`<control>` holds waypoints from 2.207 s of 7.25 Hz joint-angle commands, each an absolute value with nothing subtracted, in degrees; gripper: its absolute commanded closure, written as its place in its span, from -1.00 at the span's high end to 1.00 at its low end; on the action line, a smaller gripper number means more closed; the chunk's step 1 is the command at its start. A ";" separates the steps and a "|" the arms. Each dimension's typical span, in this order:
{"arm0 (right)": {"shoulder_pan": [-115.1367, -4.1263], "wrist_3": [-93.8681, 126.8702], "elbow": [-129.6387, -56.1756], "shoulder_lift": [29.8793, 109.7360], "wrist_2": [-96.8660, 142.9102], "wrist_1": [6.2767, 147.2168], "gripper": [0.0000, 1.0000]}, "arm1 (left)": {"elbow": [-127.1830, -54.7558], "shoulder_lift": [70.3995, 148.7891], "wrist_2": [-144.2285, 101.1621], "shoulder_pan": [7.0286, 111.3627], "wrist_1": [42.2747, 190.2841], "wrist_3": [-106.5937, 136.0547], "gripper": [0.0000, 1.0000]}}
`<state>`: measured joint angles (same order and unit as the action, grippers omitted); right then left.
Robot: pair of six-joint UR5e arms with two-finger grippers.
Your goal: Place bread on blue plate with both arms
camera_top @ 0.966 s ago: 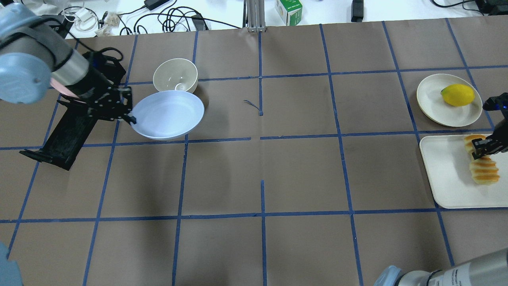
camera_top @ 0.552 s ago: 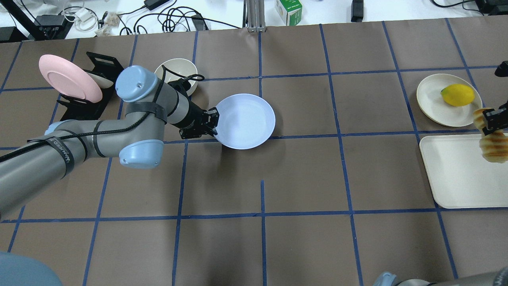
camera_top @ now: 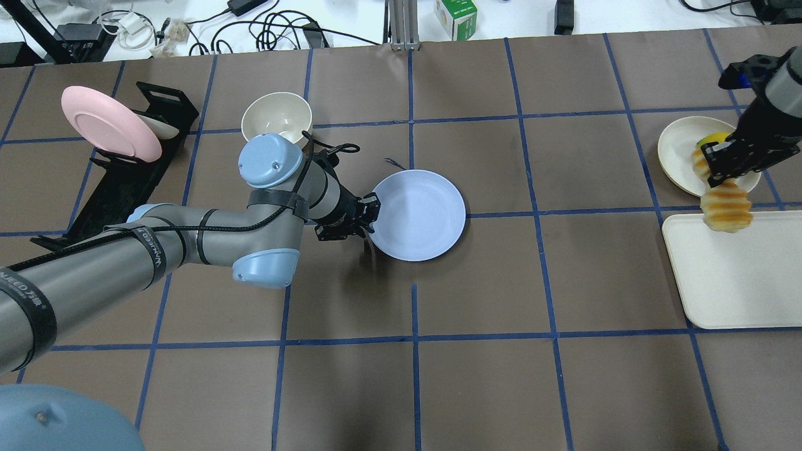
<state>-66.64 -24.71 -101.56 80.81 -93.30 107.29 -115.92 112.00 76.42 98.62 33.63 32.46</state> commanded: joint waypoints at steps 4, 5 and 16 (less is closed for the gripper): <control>-90.39 -0.22 -101.16 79.99 -87.37 109.49 -1.00 | -89.53 105.22 85.42 99.23 79.78 17.72 1.00; -94.44 2.17 -100.73 78.59 -87.28 110.21 -1.00 | -85.21 102.51 86.13 99.14 87.20 16.19 1.00; -108.90 18.45 -96.33 60.29 -84.46 129.90 1.00 | -90.08 88.60 87.54 92.46 91.52 1.32 1.00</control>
